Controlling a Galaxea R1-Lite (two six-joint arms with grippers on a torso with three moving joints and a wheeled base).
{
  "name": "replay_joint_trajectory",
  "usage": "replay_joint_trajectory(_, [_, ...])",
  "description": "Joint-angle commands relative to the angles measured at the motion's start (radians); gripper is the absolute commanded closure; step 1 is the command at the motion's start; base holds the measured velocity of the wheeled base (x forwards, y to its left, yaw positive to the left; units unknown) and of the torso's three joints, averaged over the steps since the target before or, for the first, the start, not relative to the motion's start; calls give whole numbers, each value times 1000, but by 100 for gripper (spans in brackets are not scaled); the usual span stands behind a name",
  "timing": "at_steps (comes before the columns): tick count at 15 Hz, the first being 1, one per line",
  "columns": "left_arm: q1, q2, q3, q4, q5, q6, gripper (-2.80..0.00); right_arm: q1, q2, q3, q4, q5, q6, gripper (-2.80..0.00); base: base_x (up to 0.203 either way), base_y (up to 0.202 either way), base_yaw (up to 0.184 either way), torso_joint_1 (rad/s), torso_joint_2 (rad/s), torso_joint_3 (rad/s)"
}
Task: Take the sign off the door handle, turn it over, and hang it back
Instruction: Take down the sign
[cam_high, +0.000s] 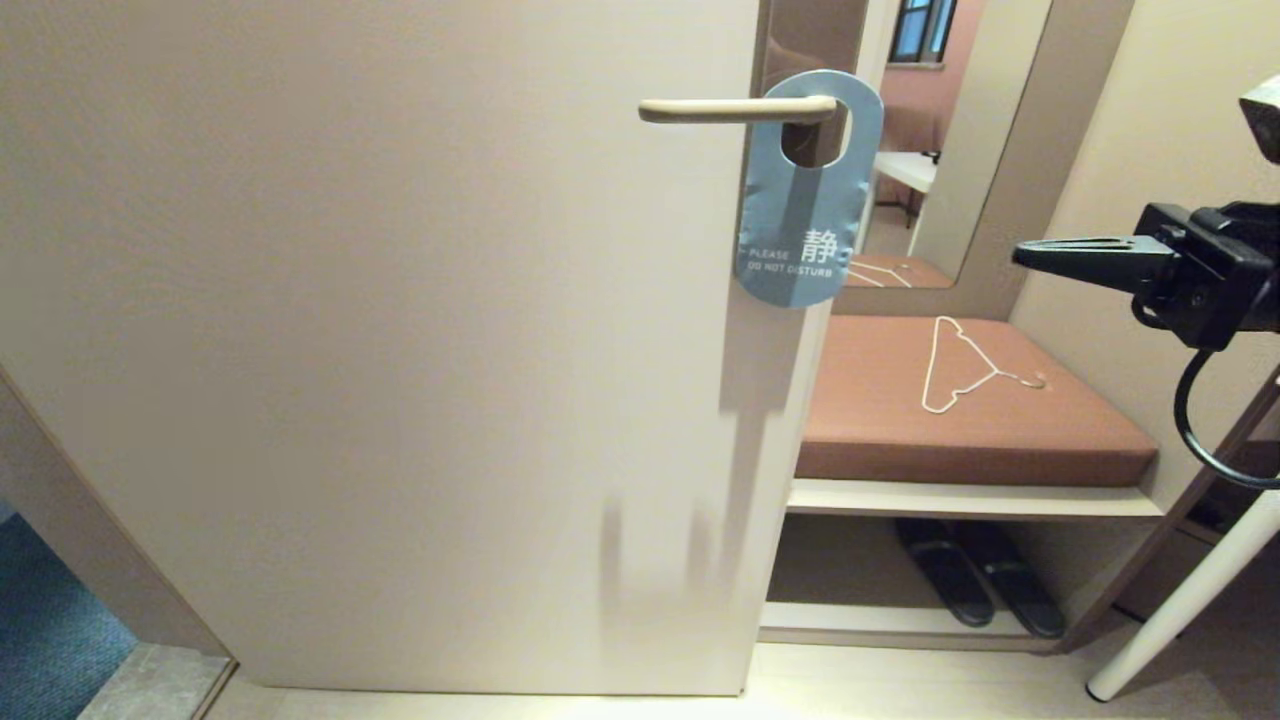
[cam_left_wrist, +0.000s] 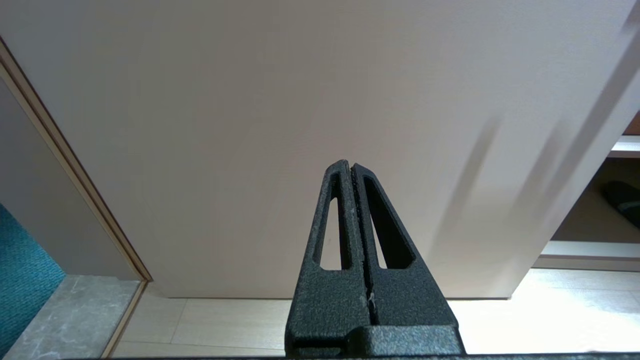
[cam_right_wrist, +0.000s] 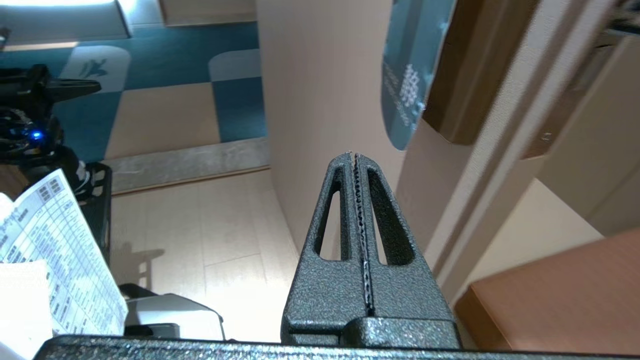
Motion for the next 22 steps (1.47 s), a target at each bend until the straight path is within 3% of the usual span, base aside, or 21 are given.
replay_joint_trajectory(1, [0, 1, 0, 0, 2, -1, 0, 22, 32, -11, -2, 8, -2, -280, 0, 0, 0, 0, 0, 0])
replay_joint_trajectory(6, [0, 1, 0, 0, 0, -1, 0, 51, 67, -20, -2, 8, -66, -280, 0, 0, 0, 0, 0, 0])
replay_joint_trajectory(15, [0, 1, 0, 0, 0, -1, 0, 153, 207, -182, 0, 8, -64, -280, 0, 0, 0, 0, 0, 0])
replay_joint_trajectory(22, [0, 1, 0, 0, 0, -1, 0, 179, 279, -258, 0, 6, -66, -280, 0, 0, 0, 0, 0, 0])
